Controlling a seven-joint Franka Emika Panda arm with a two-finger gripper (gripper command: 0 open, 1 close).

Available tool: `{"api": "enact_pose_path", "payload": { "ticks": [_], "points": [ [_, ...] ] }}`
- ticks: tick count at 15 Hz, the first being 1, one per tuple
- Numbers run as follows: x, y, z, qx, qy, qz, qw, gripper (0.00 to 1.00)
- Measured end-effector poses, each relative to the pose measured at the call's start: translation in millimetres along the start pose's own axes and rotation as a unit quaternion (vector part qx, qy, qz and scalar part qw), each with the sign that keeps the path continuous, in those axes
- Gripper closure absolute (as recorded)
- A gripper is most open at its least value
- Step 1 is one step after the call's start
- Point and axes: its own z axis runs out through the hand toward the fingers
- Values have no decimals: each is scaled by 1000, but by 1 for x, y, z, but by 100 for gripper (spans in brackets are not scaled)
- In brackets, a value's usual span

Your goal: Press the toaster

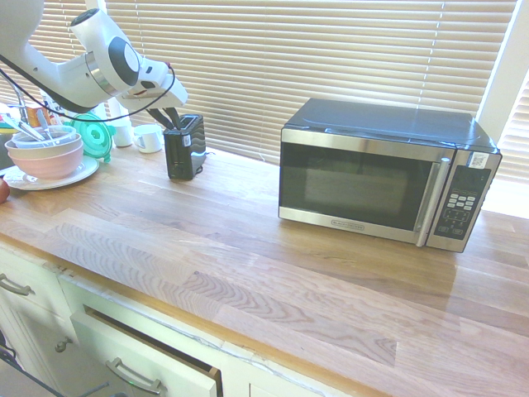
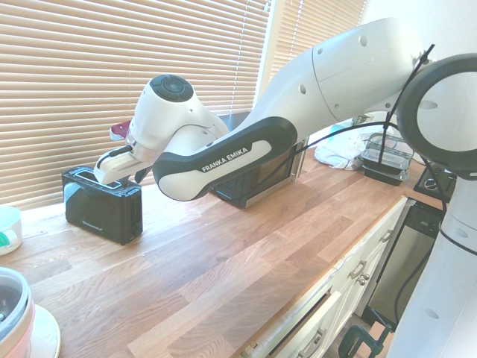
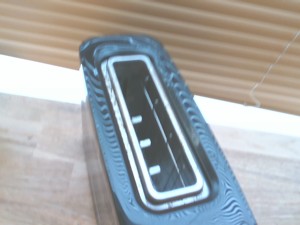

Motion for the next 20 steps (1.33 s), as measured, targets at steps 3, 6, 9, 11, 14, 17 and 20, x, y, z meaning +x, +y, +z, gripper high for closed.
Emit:
{"api": "enact_pose_path", "payload": {
  "ticks": [3, 6, 9, 11, 14, 17, 20],
  "points": [
    [3, 5, 4, -1, -1, 0, 1000, 100],
    [0, 5, 8, 0, -5, -1, 1000, 100],
    [-4, 3, 9, 1, -7, -4, 1000, 100],
    [-6, 1, 9, 2, -8, -6, 1000, 100],
    [-9, 0, 8, 2, -9, -8, 1000, 100],
    [-9, 0, 9, 2, -10, -9, 1000, 100],
    [-9, 3, 11, 1, -11, -7, 1000, 100]
  ]
}}
